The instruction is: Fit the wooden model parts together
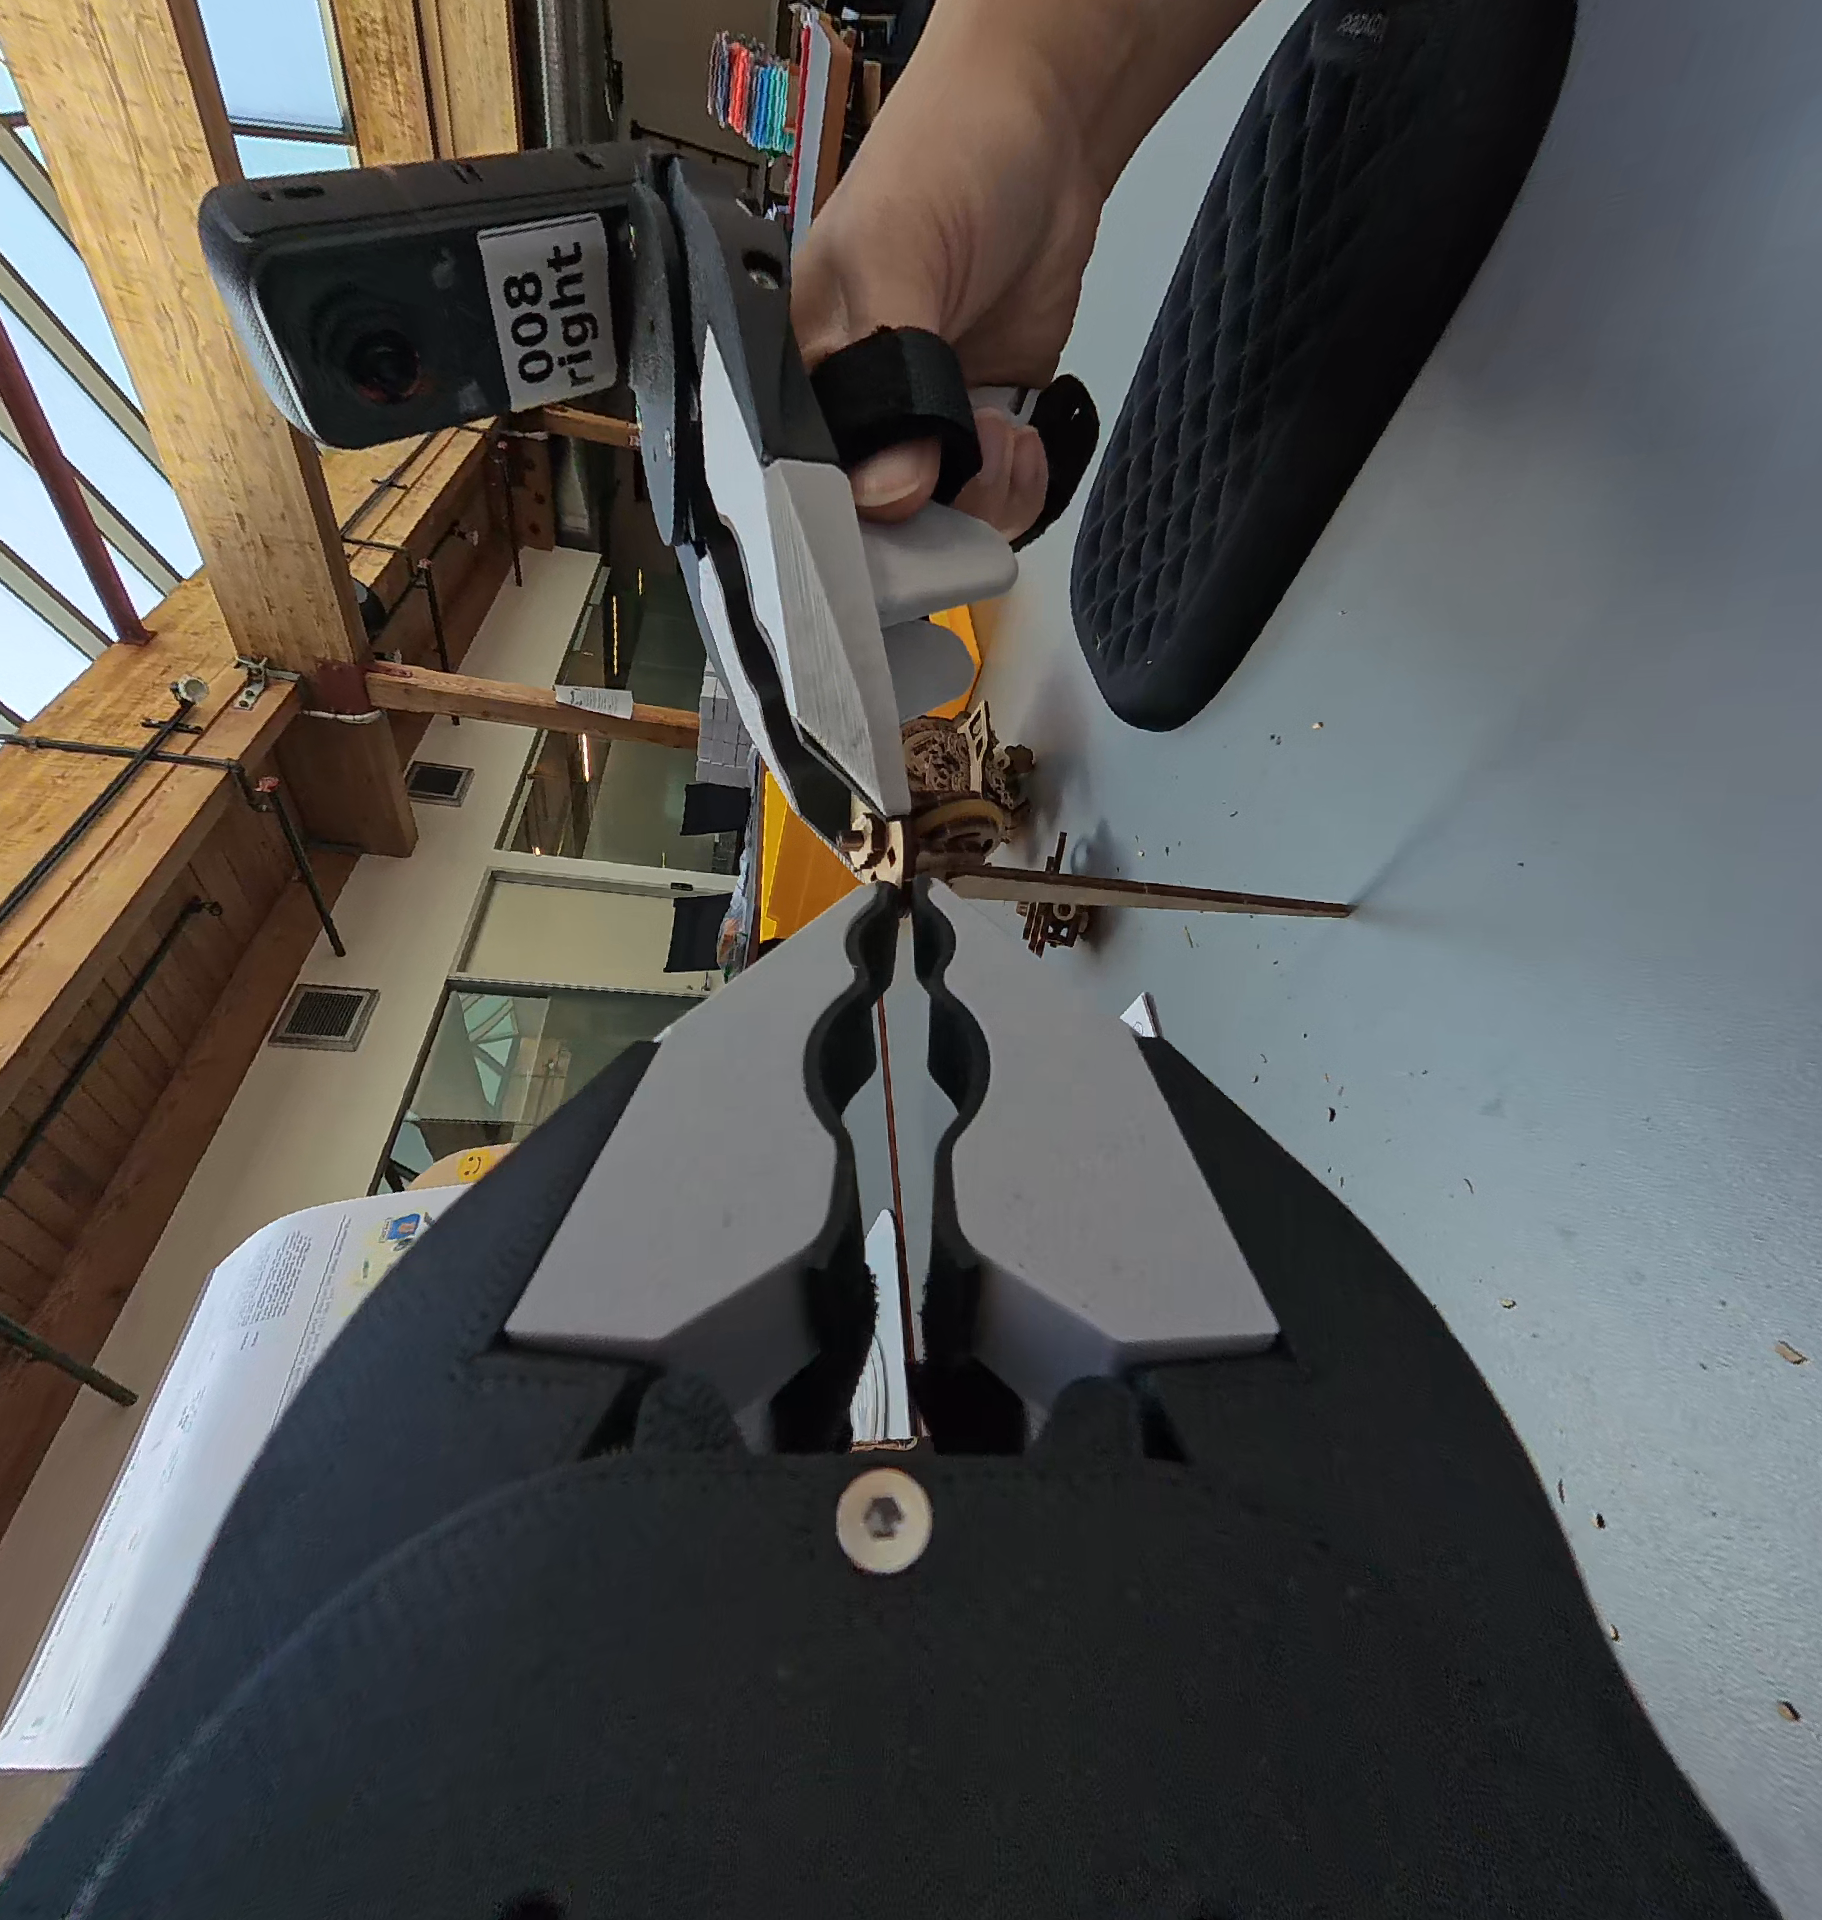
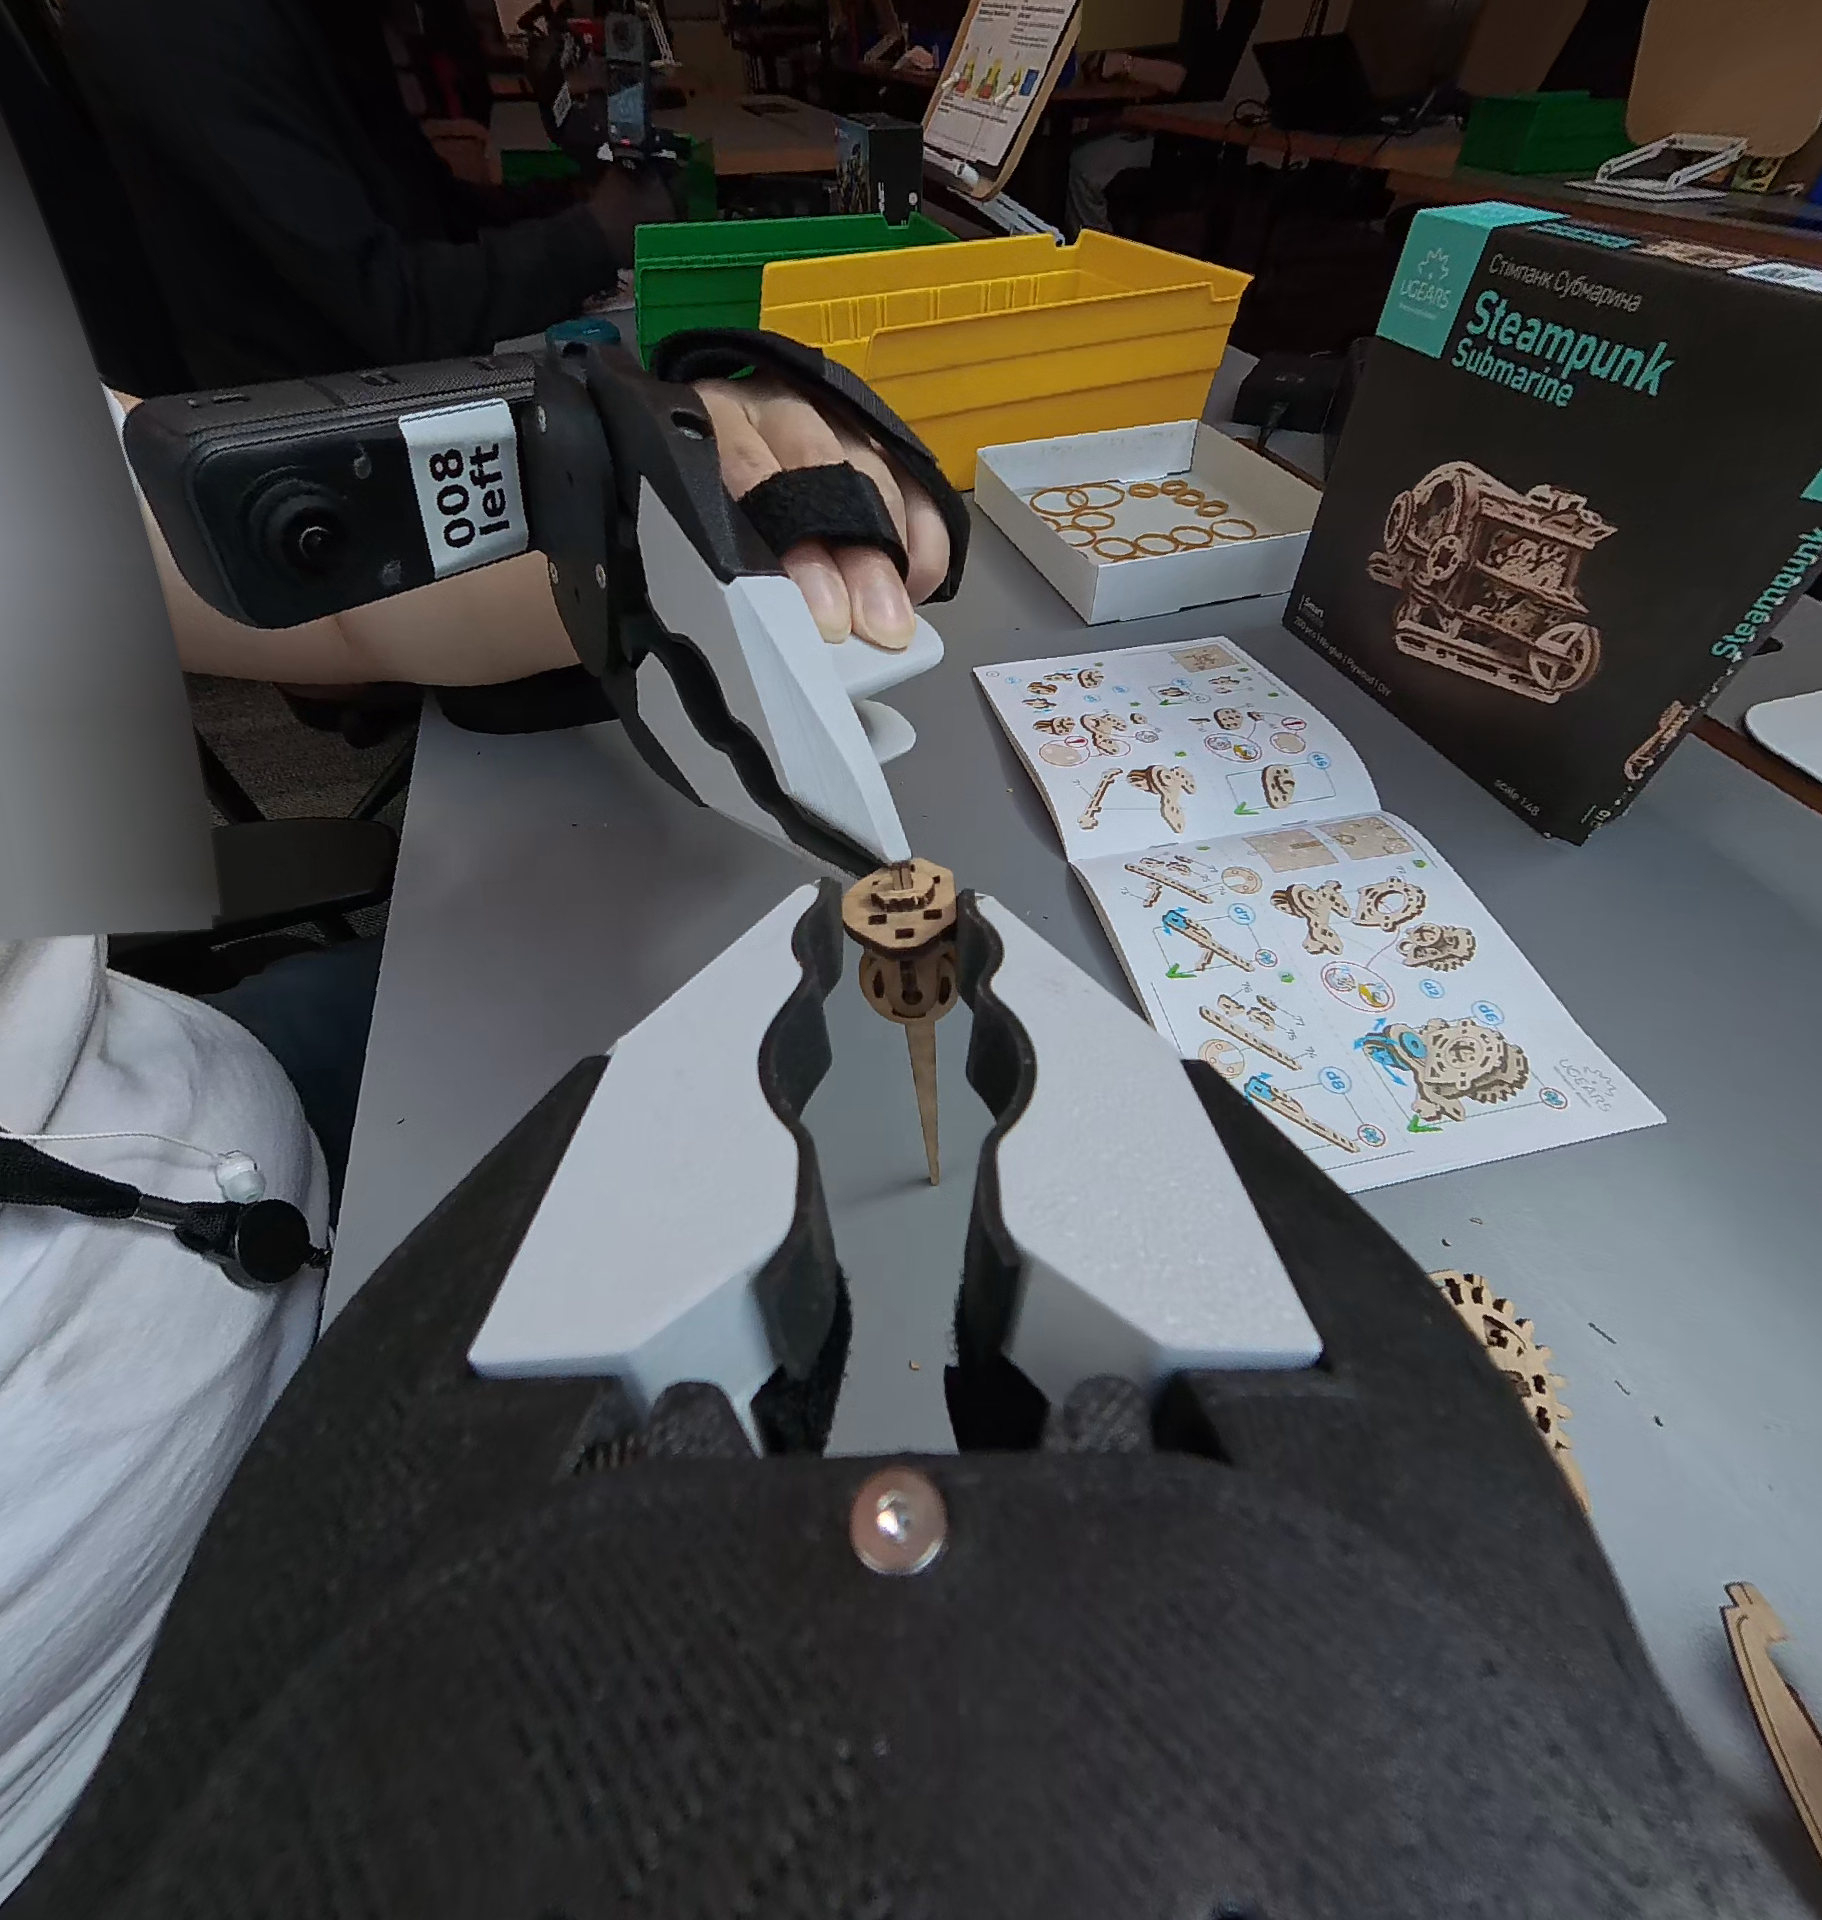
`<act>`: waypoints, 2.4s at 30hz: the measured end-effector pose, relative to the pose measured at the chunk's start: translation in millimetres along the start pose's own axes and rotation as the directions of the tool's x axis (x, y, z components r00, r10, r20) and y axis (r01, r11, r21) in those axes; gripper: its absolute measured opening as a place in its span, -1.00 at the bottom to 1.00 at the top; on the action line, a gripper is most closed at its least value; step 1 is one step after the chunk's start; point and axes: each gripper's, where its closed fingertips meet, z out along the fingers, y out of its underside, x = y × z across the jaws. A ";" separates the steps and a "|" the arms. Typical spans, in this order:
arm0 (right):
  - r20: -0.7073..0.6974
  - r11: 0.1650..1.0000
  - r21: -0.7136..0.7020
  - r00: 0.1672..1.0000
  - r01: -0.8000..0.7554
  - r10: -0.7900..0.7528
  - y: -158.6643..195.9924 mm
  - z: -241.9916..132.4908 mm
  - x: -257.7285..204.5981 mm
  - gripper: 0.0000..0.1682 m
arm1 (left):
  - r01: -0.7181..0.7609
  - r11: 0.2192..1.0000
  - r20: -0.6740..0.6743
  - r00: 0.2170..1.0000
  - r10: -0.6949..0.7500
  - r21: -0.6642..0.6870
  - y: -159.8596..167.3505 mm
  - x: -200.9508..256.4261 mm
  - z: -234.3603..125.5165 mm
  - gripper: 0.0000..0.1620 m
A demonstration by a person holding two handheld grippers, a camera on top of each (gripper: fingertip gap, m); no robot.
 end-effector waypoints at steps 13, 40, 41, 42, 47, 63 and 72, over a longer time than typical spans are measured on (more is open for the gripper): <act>-0.017 1.000 -0.025 1.000 0.011 -0.011 1.7 -3.9 4.1 -0.76 | 0.135 0.986 0.054 0.989 -0.141 0.094 -3.8 -4.2 1.7 -0.97; -0.001 0.999 -0.038 1.000 0.008 -0.008 2.3 -1.8 5.7 -0.75 | 0.888 0.438 -0.286 0.461 -0.840 0.143 1.8 -12.1 7.6 -0.87; 0.002 0.999 -0.040 1.000 0.009 -0.009 2.7 -1.6 5.6 -0.75 | 0.885 0.443 -0.280 0.465 -0.840 0.143 2.8 -12.3 7.8 -0.92; 0.007 0.999 -0.041 1.000 0.007 -0.007 2.7 -1.3 5.0 -0.76 | 0.878 0.455 -0.275 0.478 -0.834 0.146 3.4 -12.7 7.8 -0.94; 0.009 0.999 -0.046 1.000 0.013 -0.012 2.9 0.1 4.8 -0.76 | 0.880 0.448 -0.282 0.474 -0.834 0.155 4.9 -13.4 6.8 -0.95; 0.023 0.993 -0.114 0.999 -0.026 0.029 4.7 -1.0 8.4 -0.76 | 0.890 0.415 -0.257 0.454 -0.853 0.190 7.0 -13.5 9.3 -0.95; 0.038 0.984 -0.175 0.999 -0.023 0.030 5.2 -0.4 8.6 -0.76 | 0.889 0.403 -0.221 0.447 -0.866 0.219 8.6 -14.2 9.7 -0.98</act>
